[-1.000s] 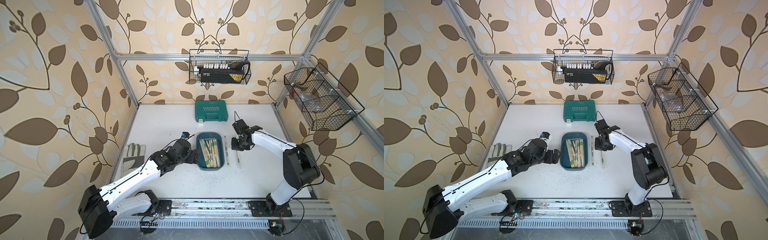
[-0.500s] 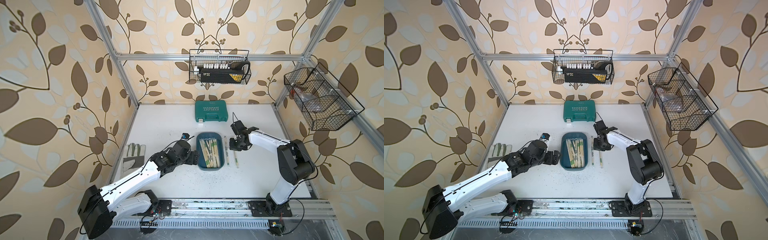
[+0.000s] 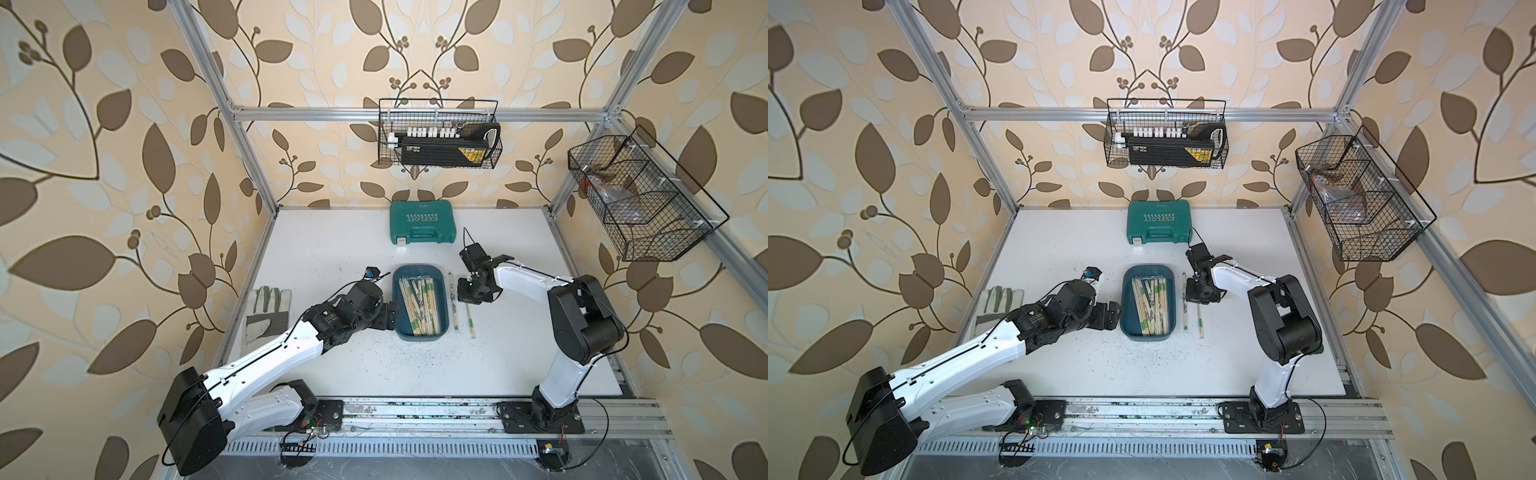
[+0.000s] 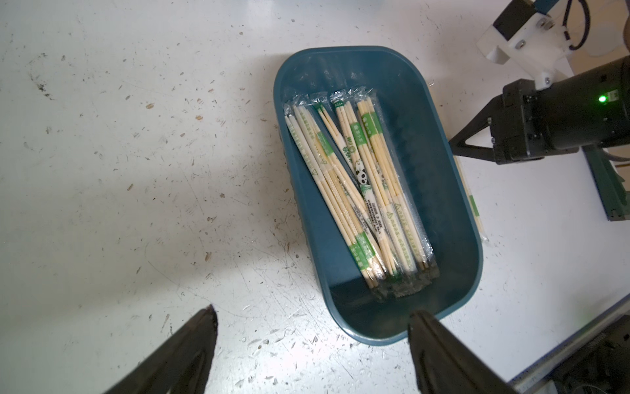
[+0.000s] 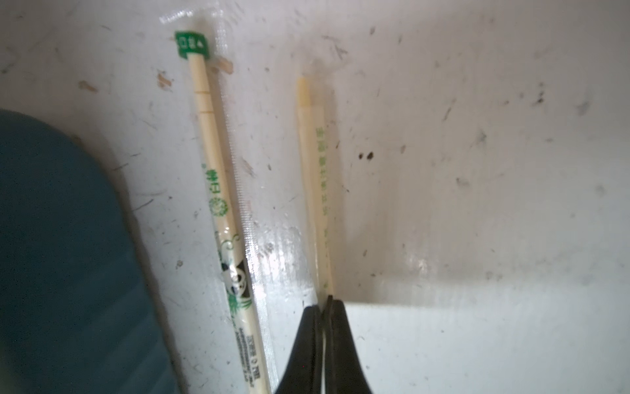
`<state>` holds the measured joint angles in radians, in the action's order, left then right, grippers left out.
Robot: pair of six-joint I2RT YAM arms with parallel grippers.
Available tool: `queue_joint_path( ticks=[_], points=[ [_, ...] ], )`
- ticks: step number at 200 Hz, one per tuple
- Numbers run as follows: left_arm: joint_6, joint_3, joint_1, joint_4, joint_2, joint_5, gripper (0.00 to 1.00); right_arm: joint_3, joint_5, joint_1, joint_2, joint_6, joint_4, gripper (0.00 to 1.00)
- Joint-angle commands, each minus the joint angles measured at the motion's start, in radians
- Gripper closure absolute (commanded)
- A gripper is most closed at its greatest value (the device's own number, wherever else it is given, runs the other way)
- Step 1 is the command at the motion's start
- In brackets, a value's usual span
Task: Take the paired disposable chopsticks out of the storage box
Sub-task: Place the paired disposable chopsticks at the center of the board.
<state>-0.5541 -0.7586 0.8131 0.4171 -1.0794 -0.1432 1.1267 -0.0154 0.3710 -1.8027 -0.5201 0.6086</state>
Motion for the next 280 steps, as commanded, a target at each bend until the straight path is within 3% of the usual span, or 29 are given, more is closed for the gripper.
queue_joint_path(
  ticks=[1,118,187,280],
  points=[
    [0.017,-0.018,0.008,-0.016,0.011,0.000,0.09,0.023,0.027,0.006,-0.041,-0.029,0.003,0.98],
    [0.029,-0.021,0.008,0.004,0.042,-0.015,0.09,0.076,0.012,0.007,-0.087,-0.042,0.028,0.97],
    [0.036,-0.021,0.008,-0.003,0.030,-0.010,0.08,0.086,0.012,0.006,-0.081,-0.047,0.033,0.81],
    [0.026,-0.017,0.008,0.012,0.038,-0.022,0.08,0.092,0.021,0.006,-0.089,-0.020,0.026,0.87]
  ],
)
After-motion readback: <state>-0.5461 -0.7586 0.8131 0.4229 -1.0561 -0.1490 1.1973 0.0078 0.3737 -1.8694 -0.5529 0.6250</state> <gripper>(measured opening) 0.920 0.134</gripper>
